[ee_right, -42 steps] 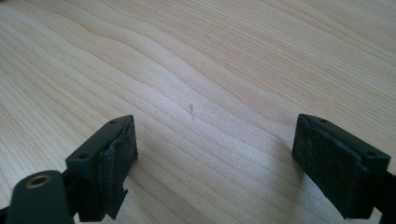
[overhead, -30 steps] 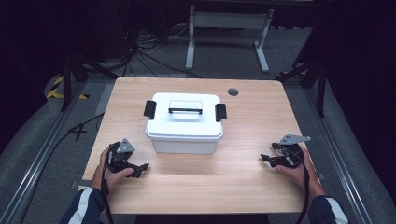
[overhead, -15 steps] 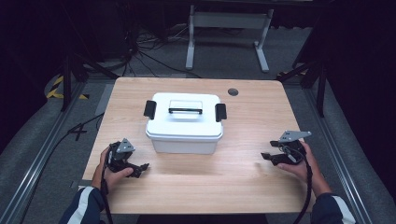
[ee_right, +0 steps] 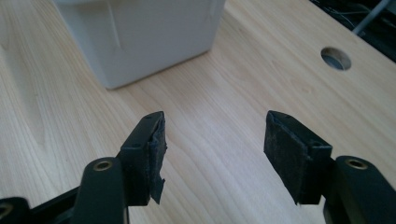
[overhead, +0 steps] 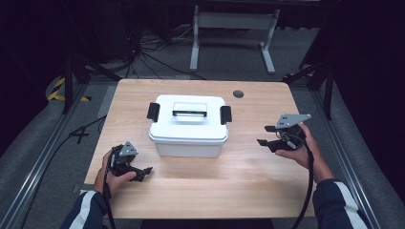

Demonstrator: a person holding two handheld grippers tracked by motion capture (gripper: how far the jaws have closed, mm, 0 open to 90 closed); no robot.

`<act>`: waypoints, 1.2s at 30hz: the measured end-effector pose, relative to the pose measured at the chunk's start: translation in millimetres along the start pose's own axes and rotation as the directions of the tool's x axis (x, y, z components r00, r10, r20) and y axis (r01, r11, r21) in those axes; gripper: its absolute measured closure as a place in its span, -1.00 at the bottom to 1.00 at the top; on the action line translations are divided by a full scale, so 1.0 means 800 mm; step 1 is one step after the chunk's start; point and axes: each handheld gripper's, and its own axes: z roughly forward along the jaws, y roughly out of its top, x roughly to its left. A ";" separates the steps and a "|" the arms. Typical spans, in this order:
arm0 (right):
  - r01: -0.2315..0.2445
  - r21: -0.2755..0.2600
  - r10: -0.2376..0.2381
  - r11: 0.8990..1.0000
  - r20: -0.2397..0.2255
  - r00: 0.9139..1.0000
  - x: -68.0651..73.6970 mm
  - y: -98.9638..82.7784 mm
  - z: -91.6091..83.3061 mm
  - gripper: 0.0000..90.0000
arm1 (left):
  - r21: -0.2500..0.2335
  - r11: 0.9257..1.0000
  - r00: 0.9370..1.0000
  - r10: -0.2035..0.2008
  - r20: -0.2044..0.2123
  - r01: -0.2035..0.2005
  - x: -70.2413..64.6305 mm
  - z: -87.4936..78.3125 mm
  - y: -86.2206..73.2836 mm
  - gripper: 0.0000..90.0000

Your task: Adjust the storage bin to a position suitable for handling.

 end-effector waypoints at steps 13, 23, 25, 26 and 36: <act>0.117 0.009 -0.117 0.993 -0.018 0.993 0.001 0.075 0.002 -0.08 | 0.000 1.000 1.000 0.000 0.000 0.000 0.000 0.000 0.000 -1.00; 0.224 0.021 -0.223 0.974 -0.042 0.974 0.018 0.140 0.010 -0.04 | 0.000 1.000 1.000 0.000 0.000 0.000 0.000 0.000 0.000 -1.00; 0.244 0.028 -0.242 0.969 -0.049 0.969 0.022 0.149 0.014 -0.04 | 0.000 1.000 1.000 0.001 0.001 -0.001 0.000 0.000 0.000 -1.00; 0.253 0.028 -0.252 0.967 -0.054 0.966 0.024 0.154 0.016 -0.03 | 0.000 1.000 1.000 0.000 0.002 0.000 0.000 0.000 0.000 -1.00; 0.313 0.056 -0.306 0.948 -0.095 0.947 0.040 0.184 0.038 -0.03 | 0.001 1.000 1.000 0.001 0.003 -0.001 0.000 0.000 0.000 -1.00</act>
